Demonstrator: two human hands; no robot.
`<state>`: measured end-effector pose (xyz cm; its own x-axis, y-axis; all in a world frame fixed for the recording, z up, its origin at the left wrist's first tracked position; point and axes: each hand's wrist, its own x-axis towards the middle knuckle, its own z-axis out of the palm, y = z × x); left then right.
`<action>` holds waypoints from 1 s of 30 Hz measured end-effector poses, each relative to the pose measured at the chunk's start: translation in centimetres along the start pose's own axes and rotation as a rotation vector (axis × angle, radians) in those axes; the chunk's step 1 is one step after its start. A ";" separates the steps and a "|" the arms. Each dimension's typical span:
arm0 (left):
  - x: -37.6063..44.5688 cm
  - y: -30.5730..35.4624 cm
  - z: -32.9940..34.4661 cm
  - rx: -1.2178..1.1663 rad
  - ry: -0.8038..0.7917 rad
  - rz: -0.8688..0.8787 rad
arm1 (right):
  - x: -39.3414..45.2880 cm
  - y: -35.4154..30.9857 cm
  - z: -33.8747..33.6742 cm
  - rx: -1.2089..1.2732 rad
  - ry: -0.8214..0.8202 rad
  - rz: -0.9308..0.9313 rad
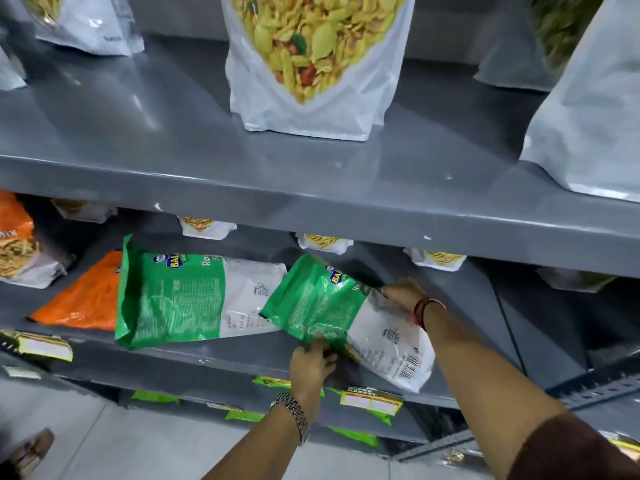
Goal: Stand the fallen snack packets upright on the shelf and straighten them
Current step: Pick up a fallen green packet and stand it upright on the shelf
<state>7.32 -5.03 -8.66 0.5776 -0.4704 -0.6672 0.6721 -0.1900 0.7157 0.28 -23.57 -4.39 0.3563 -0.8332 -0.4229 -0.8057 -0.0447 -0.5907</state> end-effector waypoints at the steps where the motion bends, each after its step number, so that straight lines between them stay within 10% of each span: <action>1: -0.3 -0.1 -0.1 -0.012 -0.002 0.022 | 0.0 0.3 0.0 0.017 0.000 -0.004; 22: -3.8 7.8 2.0 0.182 -0.176 0.719 | -7.1 4.0 -1.4 0.859 0.324 -0.102; 30: -2.7 1.8 -0.4 0.455 -0.189 0.437 | -8.0 6.1 -0.1 0.911 0.208 -0.143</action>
<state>7.16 -3.71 -5.62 0.6335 -0.7225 -0.2770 0.1067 -0.2730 0.9561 -7.50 -17.24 -4.54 0.2611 -0.9385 -0.2258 -0.0501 0.2205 -0.9741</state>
